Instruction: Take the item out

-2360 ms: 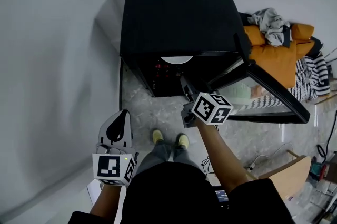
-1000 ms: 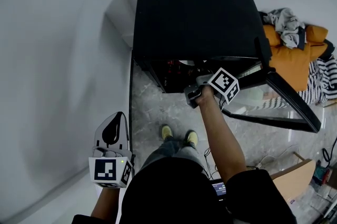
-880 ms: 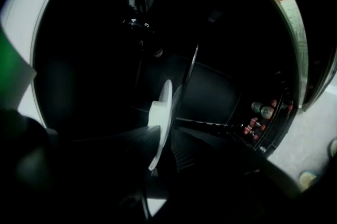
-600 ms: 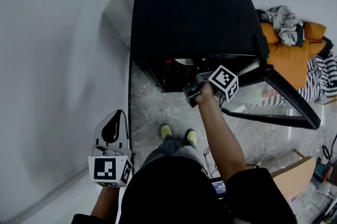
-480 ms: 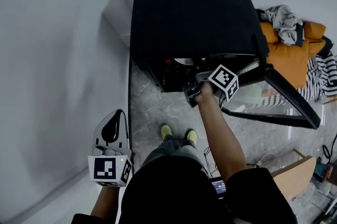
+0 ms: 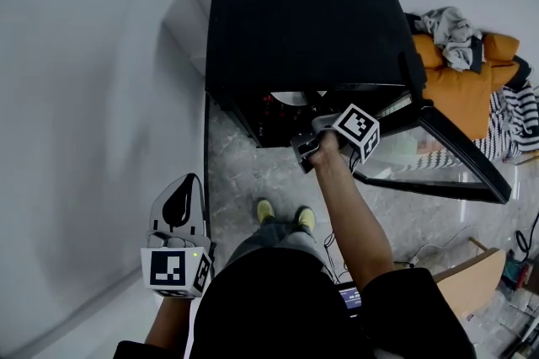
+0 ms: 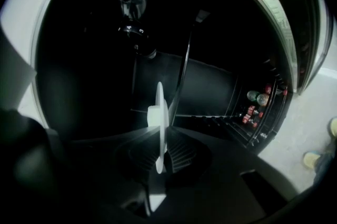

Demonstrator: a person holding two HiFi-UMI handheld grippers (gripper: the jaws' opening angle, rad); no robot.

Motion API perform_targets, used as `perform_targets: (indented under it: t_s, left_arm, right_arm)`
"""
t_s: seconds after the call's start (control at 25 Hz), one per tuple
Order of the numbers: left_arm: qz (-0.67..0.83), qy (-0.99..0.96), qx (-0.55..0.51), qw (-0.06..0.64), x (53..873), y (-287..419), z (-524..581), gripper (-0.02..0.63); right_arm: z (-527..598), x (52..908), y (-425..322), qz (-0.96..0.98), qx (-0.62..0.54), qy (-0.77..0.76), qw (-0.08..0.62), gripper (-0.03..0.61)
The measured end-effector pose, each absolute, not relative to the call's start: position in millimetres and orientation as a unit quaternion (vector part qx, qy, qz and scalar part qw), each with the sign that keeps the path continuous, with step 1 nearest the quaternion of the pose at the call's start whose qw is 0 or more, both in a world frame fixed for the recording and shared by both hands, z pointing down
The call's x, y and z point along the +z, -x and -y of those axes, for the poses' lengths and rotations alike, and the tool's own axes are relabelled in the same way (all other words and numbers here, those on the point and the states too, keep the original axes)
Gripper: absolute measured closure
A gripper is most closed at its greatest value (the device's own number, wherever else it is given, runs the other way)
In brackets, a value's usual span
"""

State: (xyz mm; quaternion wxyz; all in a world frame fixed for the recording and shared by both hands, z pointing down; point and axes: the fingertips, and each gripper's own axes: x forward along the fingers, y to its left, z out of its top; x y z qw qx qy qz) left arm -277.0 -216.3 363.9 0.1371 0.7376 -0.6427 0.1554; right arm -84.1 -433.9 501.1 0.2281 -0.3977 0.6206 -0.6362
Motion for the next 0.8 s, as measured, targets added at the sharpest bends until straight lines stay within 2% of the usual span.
perform_targets:
  t_s: [0.8]
  left_arm:
    - [0.606, -0.775, 0.138, 0.113, 353, 234, 214, 0.606]
  right_arm:
    - [358, 491, 38, -0.638, -0.639, 0.382, 0.196, 0.554]
